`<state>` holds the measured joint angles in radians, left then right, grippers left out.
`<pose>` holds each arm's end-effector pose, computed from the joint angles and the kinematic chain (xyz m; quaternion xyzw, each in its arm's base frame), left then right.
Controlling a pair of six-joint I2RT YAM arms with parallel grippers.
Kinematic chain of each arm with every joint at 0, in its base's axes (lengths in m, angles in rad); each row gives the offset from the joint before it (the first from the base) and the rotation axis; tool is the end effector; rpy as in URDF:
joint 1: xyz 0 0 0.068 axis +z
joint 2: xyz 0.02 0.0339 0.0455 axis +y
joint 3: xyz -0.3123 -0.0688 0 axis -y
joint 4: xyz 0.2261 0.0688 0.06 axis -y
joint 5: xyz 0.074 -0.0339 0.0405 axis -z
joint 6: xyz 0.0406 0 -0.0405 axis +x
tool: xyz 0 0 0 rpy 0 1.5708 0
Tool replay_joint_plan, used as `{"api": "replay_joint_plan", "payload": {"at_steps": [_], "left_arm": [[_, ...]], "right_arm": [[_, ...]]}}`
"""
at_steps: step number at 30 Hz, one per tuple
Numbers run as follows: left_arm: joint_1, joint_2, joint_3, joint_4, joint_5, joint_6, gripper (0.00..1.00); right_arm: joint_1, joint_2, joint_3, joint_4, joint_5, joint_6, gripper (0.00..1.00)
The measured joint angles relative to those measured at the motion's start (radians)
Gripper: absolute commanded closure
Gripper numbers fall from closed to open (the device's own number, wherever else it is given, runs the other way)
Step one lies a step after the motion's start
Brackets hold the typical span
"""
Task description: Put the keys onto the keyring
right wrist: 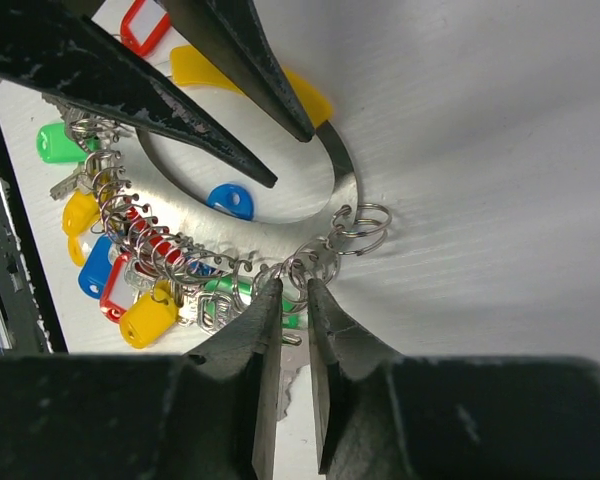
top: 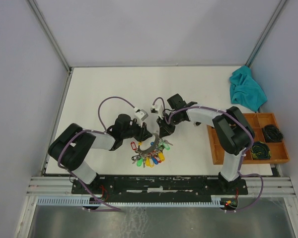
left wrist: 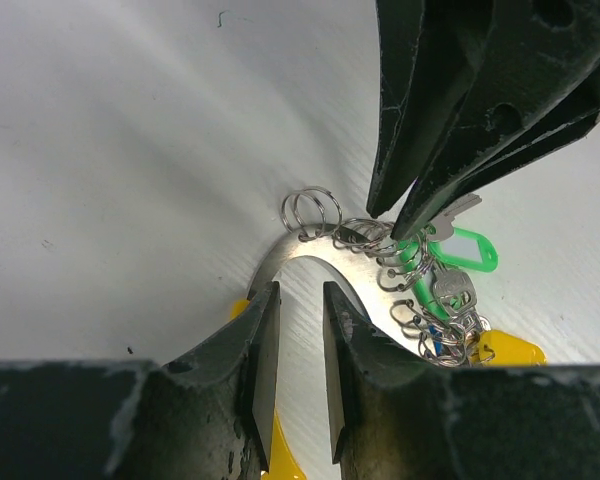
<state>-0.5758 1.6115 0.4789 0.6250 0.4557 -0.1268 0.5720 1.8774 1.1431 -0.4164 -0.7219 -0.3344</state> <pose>0.2247 -0.1672 0.1926 0.2986 0.7932 -0.3527 0.3966 0.2923 0.2201 0.2089 -0.4668 0.7904 0.3661 0.1528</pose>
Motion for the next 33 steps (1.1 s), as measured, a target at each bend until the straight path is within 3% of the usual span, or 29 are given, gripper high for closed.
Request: {"api": "replay_joint_plan", "payload": {"at_steps": [7,33], "left_arm": [[-0.003,0.009,0.003,-0.001,0.0,0.0,0.7],[-0.003,0.016,0.008,-0.023,-0.001,0.0,0.7]], "right_arm": [[0.0,-0.002,-0.003,0.034,0.042,0.036,0.64],[0.085,-0.033,-0.029,0.088,0.223,0.106,0.62]]}}
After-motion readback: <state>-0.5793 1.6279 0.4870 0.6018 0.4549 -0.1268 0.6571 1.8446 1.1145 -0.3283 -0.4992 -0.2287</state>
